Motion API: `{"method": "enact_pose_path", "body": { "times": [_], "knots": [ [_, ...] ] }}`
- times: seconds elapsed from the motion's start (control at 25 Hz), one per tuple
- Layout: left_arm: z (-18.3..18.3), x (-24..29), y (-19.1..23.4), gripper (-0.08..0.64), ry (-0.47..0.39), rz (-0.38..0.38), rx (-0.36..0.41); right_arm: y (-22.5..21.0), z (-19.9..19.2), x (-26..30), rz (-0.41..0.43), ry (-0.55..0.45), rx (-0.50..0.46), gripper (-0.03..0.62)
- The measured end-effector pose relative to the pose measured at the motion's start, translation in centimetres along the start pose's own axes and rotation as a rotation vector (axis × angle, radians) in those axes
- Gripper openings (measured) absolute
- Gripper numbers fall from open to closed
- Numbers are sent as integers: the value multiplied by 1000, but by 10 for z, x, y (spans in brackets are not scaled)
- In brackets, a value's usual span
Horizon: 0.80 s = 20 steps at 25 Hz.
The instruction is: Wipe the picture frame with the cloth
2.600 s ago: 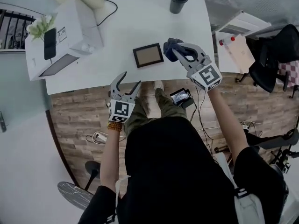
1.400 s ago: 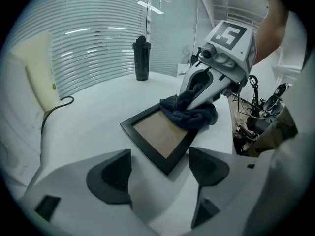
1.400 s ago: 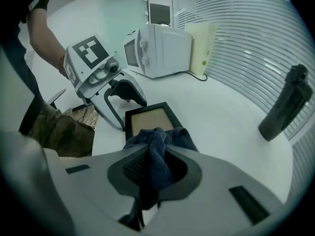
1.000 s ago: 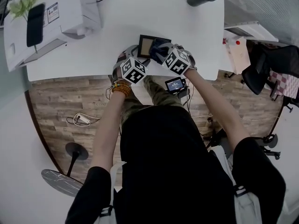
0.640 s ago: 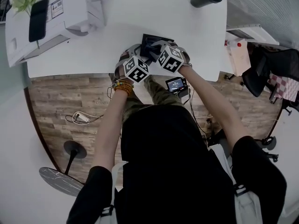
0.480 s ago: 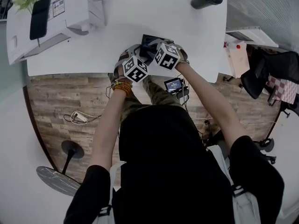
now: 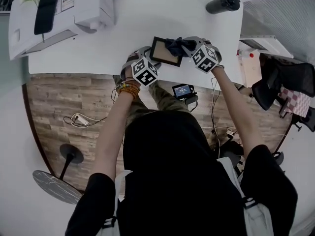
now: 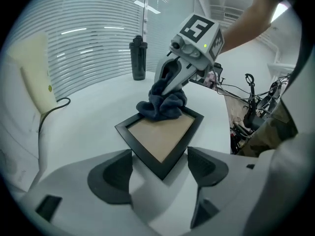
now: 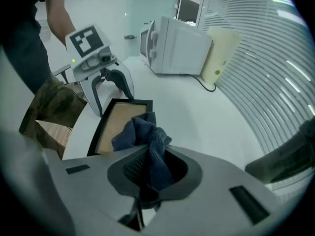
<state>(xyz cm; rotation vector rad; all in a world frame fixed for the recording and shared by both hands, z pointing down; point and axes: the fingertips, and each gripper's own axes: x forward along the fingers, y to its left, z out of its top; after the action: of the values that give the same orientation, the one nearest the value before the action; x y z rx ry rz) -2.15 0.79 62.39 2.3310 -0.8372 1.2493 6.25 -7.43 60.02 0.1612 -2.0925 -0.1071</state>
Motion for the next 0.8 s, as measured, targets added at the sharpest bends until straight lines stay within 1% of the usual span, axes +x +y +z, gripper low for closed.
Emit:
{"method": "enact_pose_path", "body": {
  "times": [0.12,0.32,0.4,0.44,0.48,0.56,0.6,0.64,0.72,0.8],
  "knots": [
    [2,2,0,359,29,-7,13,1,18,18,31,-10,33,23],
    [2,2,0,359,42,-9,17,3,72,47,83,-69,52,21],
    [1,2,0,356,47,-10,19,8,96,58,104,-82,24,21],
    [1,2,1,353,47,-9,20,11,105,63,117,-79,-10,21],
    [1,2,1,350,45,-8,20,16,111,66,131,-69,-67,21],
    [0,1,1,347,42,-11,18,20,111,64,141,-37,-221,23],
    [0,1,1,347,43,-14,17,18,106,57,131,-31,-276,23],
    [0,1,0,345,45,-17,16,11,100,48,110,-38,-291,23],
    [0,1,1,340,52,-19,14,-5,79,24,54,-48,-234,23],
    [0,1,3,339,55,-13,12,-12,42,12,11,1,-189,23]
  ]
}}
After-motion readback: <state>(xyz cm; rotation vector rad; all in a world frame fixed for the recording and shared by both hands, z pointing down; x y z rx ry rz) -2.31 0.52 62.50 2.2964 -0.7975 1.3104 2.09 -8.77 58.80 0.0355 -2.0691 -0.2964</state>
